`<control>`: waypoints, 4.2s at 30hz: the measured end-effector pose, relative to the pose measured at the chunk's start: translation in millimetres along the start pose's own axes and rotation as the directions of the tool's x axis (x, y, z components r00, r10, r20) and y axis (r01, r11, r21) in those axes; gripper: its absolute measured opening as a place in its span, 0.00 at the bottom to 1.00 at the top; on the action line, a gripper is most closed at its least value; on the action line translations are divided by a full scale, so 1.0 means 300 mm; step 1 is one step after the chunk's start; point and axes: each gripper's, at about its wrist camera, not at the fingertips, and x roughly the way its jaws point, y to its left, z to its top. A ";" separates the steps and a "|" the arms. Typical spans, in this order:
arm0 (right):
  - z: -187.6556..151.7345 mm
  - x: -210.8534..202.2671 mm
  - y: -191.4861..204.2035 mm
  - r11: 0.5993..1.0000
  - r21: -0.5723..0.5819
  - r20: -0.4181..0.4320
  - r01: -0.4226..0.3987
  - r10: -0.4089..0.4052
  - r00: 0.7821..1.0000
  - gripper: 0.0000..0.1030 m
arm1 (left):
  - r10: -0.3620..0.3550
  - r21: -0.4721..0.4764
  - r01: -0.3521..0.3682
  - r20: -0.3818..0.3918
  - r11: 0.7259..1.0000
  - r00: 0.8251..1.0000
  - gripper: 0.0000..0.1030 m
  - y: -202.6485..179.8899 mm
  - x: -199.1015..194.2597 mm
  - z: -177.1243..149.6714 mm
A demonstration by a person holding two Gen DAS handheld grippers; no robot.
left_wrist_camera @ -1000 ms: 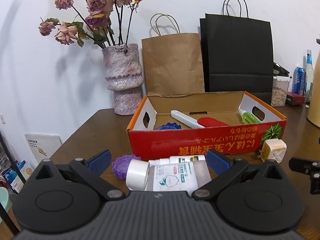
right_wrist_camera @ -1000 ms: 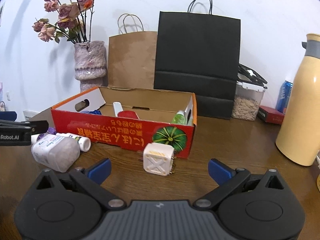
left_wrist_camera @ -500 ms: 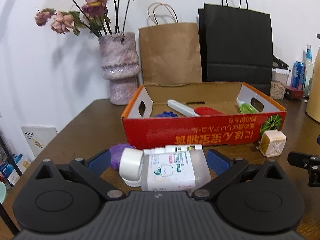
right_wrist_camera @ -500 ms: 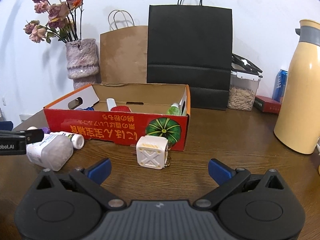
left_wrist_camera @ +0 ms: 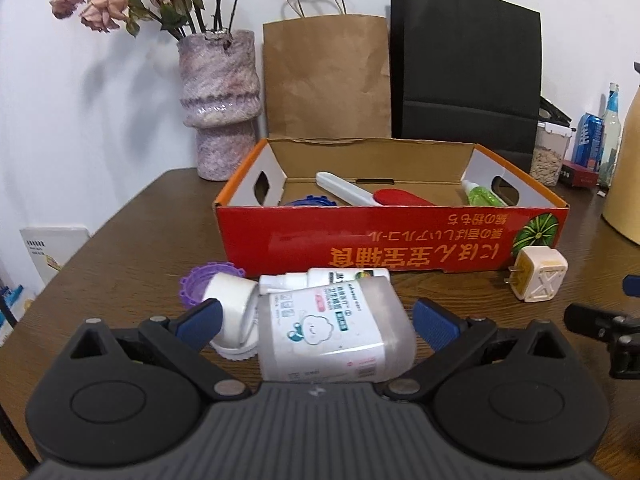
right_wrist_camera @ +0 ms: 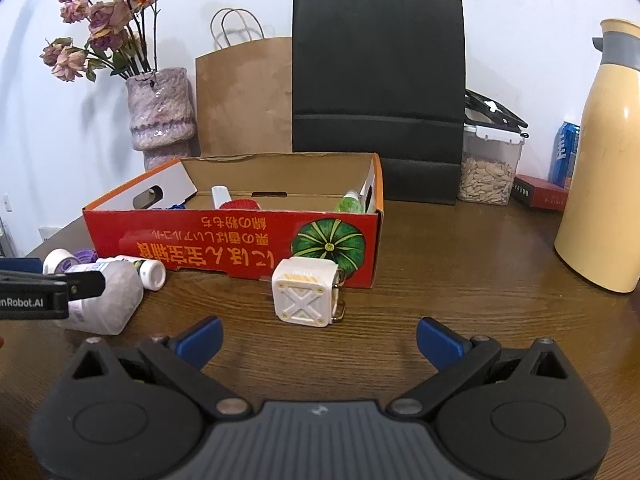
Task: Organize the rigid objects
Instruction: 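Grasp the white wipes container with the left tool while the right tool approaches the white cube, then lift the wipes container with the left tool while the right tool grasps the white cube, then carry the white cube over the box with the right tool while the left tool carries the wipes container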
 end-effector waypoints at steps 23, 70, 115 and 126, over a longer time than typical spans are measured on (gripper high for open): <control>-0.012 0.038 0.009 1.000 0.002 -0.041 0.005 -0.005 0.999 1.00 | 0.077 -0.072 -0.084 -0.103 0.994 0.992 0.88 -0.029 0.103 0.005; 0.088 0.262 0.071 0.990 0.051 -0.090 0.132 -0.127 0.988 0.71 | 0.104 -0.032 -0.102 0.064 0.994 0.993 0.81 -0.031 0.001 0.068; 0.215 0.048 0.164 0.997 -0.048 0.233 -0.053 0.063 0.970 0.57 | 0.102 -0.103 -0.083 0.200 0.991 0.974 0.81 -0.019 -0.008 0.240; 0.280 0.147 0.148 0.998 -0.045 0.260 -0.038 0.048 0.964 0.57 | 0.112 -0.110 -0.090 0.211 0.990 0.971 0.81 -0.040 0.080 0.305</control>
